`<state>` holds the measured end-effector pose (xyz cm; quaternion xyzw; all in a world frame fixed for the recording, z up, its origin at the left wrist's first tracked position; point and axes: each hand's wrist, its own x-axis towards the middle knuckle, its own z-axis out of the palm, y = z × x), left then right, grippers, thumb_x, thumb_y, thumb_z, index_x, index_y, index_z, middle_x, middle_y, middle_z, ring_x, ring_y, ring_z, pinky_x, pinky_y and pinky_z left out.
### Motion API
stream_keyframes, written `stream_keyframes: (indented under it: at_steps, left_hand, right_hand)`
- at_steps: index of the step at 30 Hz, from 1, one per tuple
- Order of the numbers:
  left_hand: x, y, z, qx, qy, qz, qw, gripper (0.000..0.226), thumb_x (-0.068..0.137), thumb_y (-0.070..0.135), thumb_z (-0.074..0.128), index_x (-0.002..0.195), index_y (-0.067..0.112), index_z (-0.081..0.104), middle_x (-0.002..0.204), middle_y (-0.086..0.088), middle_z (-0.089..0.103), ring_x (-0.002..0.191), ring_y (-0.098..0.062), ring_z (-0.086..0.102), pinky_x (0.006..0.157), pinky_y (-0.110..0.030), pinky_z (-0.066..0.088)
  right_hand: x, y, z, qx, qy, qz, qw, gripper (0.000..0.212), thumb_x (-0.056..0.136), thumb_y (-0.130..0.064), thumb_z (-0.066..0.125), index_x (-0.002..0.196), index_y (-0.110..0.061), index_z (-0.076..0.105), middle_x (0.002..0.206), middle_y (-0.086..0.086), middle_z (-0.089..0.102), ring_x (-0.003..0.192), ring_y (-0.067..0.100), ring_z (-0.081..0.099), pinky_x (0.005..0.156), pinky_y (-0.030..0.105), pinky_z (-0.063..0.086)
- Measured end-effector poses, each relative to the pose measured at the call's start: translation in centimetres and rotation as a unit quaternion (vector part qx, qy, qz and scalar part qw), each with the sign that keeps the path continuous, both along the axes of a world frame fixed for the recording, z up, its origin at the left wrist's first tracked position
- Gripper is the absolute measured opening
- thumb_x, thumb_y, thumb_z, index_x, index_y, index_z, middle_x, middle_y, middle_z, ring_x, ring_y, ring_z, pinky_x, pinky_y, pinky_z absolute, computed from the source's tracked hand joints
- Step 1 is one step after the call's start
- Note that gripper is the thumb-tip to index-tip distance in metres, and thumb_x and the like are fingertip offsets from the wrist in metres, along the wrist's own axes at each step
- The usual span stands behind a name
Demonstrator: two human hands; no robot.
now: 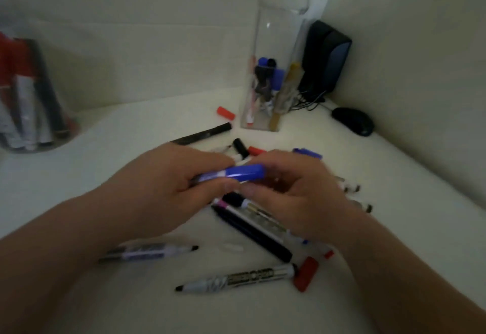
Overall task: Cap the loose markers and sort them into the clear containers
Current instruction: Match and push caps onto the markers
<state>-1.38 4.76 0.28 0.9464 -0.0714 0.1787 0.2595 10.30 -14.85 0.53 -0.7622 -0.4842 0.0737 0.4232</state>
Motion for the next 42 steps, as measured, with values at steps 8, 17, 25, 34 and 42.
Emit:
stream_keyframes:
  at_steps: [8, 17, 25, 34, 42]
  left_hand:
    - [0.1, -0.2, -0.6, -0.004, 0.050, 0.024, 0.998, 0.034, 0.092, 0.071, 0.038, 0.124, 0.069, 0.050, 0.080, 0.033, 0.065, 0.061, 0.008, 0.058, 0.050, -0.020, 0.043]
    - [0.2, -0.2, -1.1, -0.061, 0.020, 0.103, 0.993, 0.029, 0.093, 0.059, 0.039, 0.102, 0.043, 0.062, 0.079, 0.016, 0.065, 0.069, -0.006, 0.059, 0.057, -0.036, 0.051]
    - [0.0, -0.2, -0.6, -0.060, -0.013, 0.141, 0.988, 0.018, 0.095, 0.048, 0.049, 0.103, 0.040, 0.063, 0.082, 0.019, 0.062, 0.081, 0.002, 0.057, 0.064, -0.015, 0.041]
    - [0.2, -0.1, -0.4, -0.003, -0.038, 0.133, 0.990, 0.029, 0.094, 0.045, 0.054, 0.112, 0.027, 0.068, 0.086, 0.019, 0.056, 0.081, -0.002, 0.051, 0.076, -0.003, 0.034]
    - [-0.2, 0.8, 0.3, -0.069, -0.063, 0.169, 0.981, 0.017, 0.103, 0.021, 0.051, 0.101, 0.028, 0.066, 0.080, 0.008, 0.059, 0.079, -0.007, 0.054, 0.064, -0.015, 0.036]
  right_hand:
    - [0.3, -0.3, 0.3, -0.017, 0.048, 0.024, 0.998, 0.024, 0.089, -0.019, 0.072, 0.113, -0.025, 0.069, 0.096, -0.006, 0.070, 0.084, 0.016, 0.067, 0.077, 0.039, 0.059]
    - [4.7, -2.3, 2.1, -0.071, 0.025, -0.175, 0.982, 0.009, 0.084, -0.023, 0.073, 0.086, -0.030, 0.066, 0.076, -0.004, 0.068, 0.067, 0.015, 0.062, 0.066, 0.028, 0.059]
    - [4.5, -1.7, 1.2, -0.131, -0.001, -0.175, 0.976, 0.006, 0.086, -0.032, 0.073, 0.086, -0.031, 0.067, 0.075, -0.007, 0.066, 0.065, 0.007, 0.058, 0.062, 0.021, 0.048]
    - [3.7, -1.2, 0.4, -0.209, -0.040, -0.083, 0.974, 0.012, 0.083, -0.042, 0.075, 0.087, -0.033, 0.068, 0.071, -0.009, 0.062, 0.062, 0.003, 0.052, 0.056, 0.013, 0.040]
    - [3.4, -0.7, -0.2, -0.242, -0.034, -0.062, 0.968, 0.010, 0.084, -0.038, 0.075, 0.087, -0.037, 0.066, 0.075, -0.010, 0.067, 0.070, 0.008, 0.062, 0.070, 0.028, 0.057]
